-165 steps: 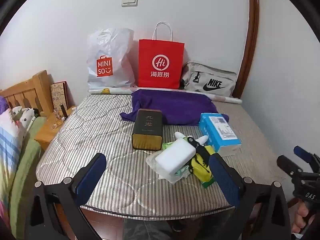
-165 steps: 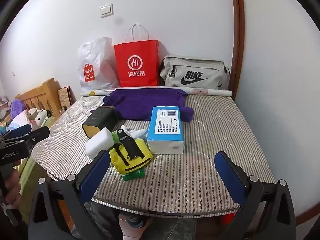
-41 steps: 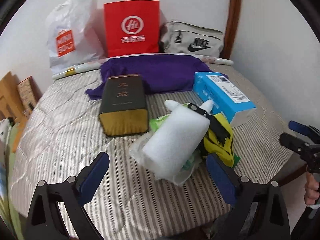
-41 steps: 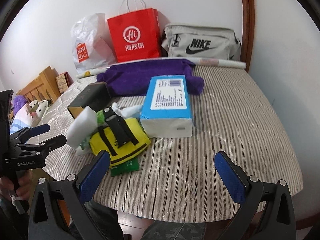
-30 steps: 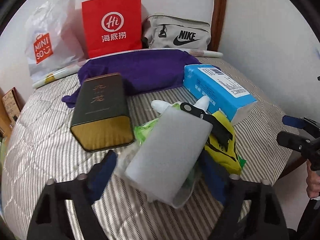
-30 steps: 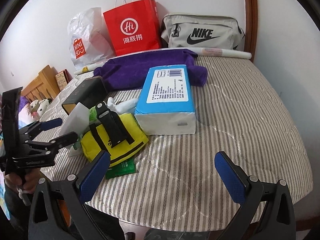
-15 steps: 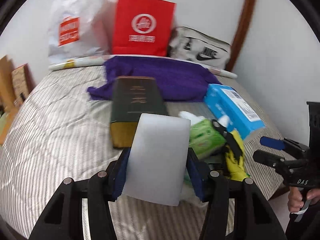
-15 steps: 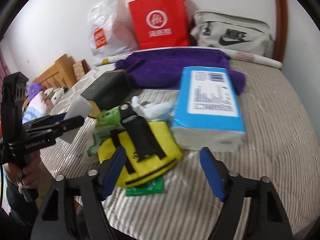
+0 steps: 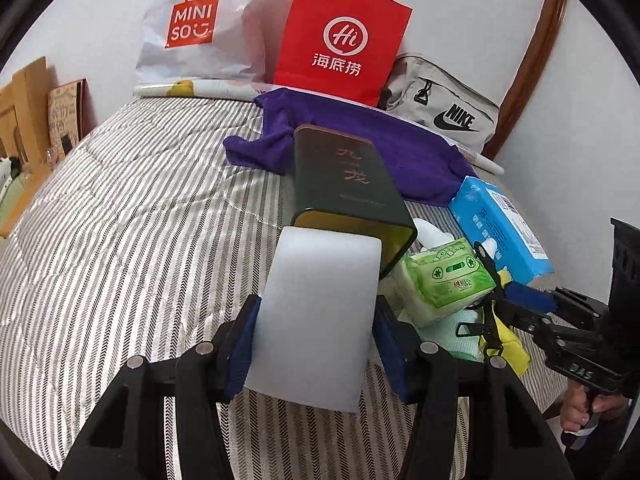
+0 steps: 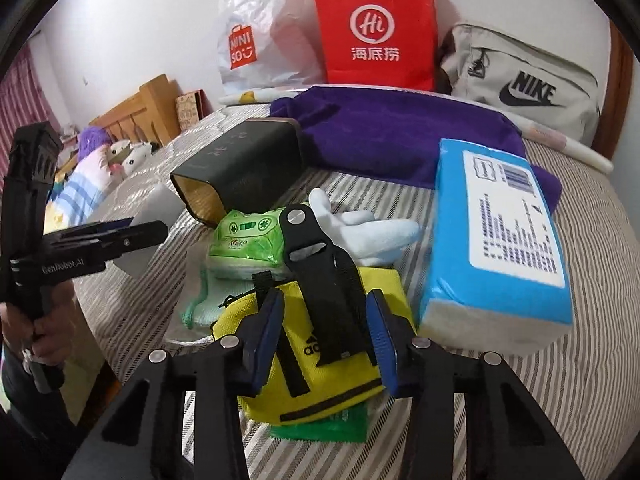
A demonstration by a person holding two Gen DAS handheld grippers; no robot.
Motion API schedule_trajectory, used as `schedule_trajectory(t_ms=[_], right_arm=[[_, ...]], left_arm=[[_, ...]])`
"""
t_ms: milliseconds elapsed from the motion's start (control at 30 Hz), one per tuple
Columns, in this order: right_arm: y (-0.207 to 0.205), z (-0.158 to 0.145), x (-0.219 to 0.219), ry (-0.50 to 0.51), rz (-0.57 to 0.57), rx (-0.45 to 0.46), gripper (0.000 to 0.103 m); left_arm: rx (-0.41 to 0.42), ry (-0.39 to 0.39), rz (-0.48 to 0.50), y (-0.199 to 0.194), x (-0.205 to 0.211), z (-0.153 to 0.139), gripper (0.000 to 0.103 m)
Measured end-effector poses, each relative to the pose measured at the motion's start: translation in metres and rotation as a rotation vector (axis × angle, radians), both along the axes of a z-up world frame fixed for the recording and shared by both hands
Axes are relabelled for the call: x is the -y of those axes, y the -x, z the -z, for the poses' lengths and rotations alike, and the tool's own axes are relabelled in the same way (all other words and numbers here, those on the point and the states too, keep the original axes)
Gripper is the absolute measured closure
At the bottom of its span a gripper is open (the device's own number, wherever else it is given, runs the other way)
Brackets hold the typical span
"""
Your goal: Organize soft objects
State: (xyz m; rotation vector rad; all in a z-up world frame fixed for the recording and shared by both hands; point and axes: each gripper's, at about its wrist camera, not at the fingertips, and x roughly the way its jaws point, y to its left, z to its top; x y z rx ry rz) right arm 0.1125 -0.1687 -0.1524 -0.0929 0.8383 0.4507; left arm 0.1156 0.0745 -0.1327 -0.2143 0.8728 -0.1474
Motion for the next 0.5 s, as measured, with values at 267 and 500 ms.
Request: schedule_trajectory(t_ms=[267,500], right_arm=[[0.006,-0.008,0.0,0.025,-0.047,0.007,0.081],[-0.007,0.005,-0.006,0.041,-0.052,-0.046,0.08]], left_arm=[[-0.011,0.014,0.015,-0.001,0.0,0.004,0.051],[-0.022,0.009,0.015,0.0,0.0,0.005,0.05]])
